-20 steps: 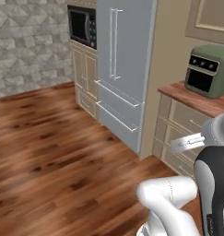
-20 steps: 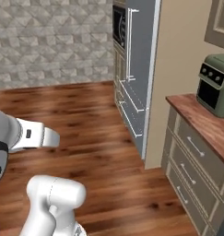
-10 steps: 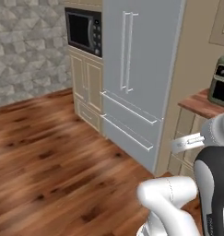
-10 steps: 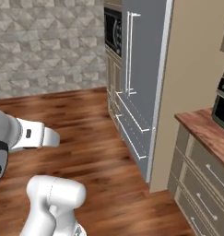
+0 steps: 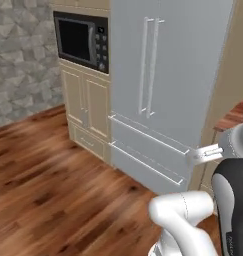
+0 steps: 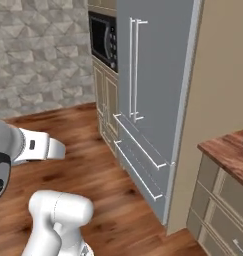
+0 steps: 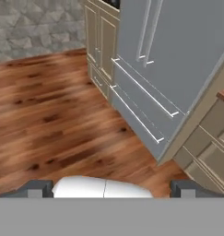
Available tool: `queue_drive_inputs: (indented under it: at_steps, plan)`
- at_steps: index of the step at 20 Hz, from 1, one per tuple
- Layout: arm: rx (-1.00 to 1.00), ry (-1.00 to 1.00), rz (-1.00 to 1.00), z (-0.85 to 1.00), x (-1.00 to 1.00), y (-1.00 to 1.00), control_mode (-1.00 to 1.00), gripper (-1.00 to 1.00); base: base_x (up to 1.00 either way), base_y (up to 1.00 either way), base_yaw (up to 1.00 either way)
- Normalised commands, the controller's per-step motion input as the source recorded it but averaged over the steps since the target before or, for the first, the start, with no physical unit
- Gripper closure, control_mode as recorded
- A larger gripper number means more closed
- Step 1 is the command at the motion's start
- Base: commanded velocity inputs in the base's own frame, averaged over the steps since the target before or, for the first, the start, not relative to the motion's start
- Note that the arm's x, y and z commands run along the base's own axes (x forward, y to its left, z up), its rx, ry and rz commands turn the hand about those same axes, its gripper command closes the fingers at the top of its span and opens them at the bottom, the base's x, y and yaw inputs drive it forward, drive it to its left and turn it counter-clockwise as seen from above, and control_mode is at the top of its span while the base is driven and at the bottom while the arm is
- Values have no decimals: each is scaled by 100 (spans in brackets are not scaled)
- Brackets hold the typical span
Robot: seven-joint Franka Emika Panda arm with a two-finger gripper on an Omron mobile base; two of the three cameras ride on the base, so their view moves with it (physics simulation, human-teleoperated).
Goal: Retrieve the steak from the fridge and place it on the saucepan with marinade on the stove.
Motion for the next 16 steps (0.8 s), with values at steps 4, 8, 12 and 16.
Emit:
queue_drive_inputs:
  at_steps: [4,8,12,16]
  plan:
    - [0,0,0,0,0,0,100,-100,100,28,-55]
    - [0,0,0,0,0,0,100,-100,94,39,-62]
    - [0,0,0,0,0,0,100,-100,89,55,-62]
    - [0,0,0,0,0,0,100,-100,87,74,-52]
